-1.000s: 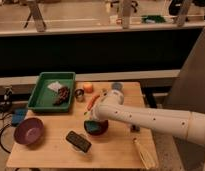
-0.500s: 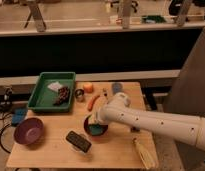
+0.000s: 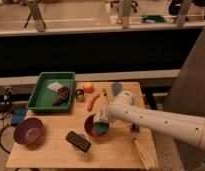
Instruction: Wipe red bowl with sponge
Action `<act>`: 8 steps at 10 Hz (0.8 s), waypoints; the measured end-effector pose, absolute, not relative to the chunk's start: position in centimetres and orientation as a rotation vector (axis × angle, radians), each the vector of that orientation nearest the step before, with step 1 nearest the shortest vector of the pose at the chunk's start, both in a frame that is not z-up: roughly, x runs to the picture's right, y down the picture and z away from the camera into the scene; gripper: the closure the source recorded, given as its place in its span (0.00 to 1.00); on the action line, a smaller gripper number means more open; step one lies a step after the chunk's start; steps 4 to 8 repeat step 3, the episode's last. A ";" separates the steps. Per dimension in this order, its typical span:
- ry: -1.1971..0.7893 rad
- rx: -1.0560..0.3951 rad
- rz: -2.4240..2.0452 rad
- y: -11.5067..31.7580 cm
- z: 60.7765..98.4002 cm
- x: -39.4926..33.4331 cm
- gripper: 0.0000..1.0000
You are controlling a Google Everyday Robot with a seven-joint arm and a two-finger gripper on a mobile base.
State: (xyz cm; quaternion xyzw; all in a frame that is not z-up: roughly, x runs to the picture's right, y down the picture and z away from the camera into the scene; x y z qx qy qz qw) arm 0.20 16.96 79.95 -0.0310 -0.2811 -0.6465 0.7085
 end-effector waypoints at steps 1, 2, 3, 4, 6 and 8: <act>-0.625 -0.067 -1.433 16.5 80.2 0.1 1.00; -0.626 -0.066 -1.432 16.3 80.3 0.0 1.00; -0.624 -0.065 -1.429 16.0 80.5 0.0 1.00; -0.624 -0.065 -1.429 16.0 80.5 0.0 1.00; -0.624 -0.065 -1.429 16.0 80.5 0.0 1.00; -0.624 -0.065 -1.429 16.0 80.5 0.0 1.00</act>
